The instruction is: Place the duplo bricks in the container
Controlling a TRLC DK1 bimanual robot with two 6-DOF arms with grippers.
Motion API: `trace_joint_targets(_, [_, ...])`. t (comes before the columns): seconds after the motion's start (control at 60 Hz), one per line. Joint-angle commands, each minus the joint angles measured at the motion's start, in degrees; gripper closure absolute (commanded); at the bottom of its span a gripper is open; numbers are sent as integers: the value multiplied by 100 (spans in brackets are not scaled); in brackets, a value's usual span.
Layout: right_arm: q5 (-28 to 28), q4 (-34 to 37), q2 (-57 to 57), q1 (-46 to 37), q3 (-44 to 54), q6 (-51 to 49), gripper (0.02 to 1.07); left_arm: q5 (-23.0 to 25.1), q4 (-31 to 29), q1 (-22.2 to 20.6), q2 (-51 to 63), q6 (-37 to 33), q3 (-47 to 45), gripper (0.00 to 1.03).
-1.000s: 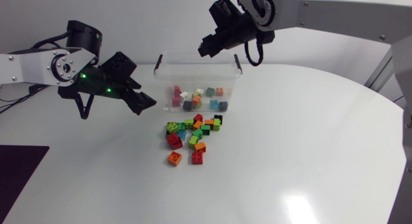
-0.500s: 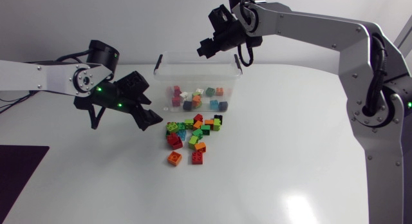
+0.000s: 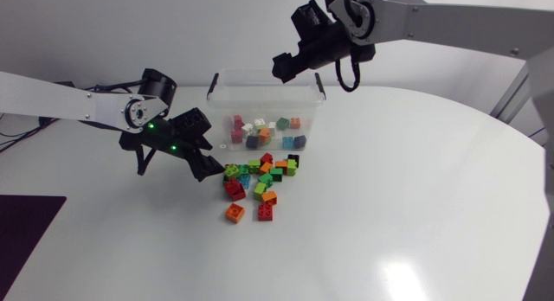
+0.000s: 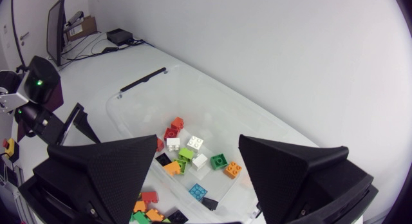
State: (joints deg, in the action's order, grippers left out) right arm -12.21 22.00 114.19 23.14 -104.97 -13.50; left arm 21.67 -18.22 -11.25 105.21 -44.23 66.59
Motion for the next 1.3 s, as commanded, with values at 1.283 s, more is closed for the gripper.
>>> trace_joint_targets(1.283, [-238, -917, -2199, -108, 3896, -144, 12, -277, -859, -519, 1186, -156, 1093, 42])
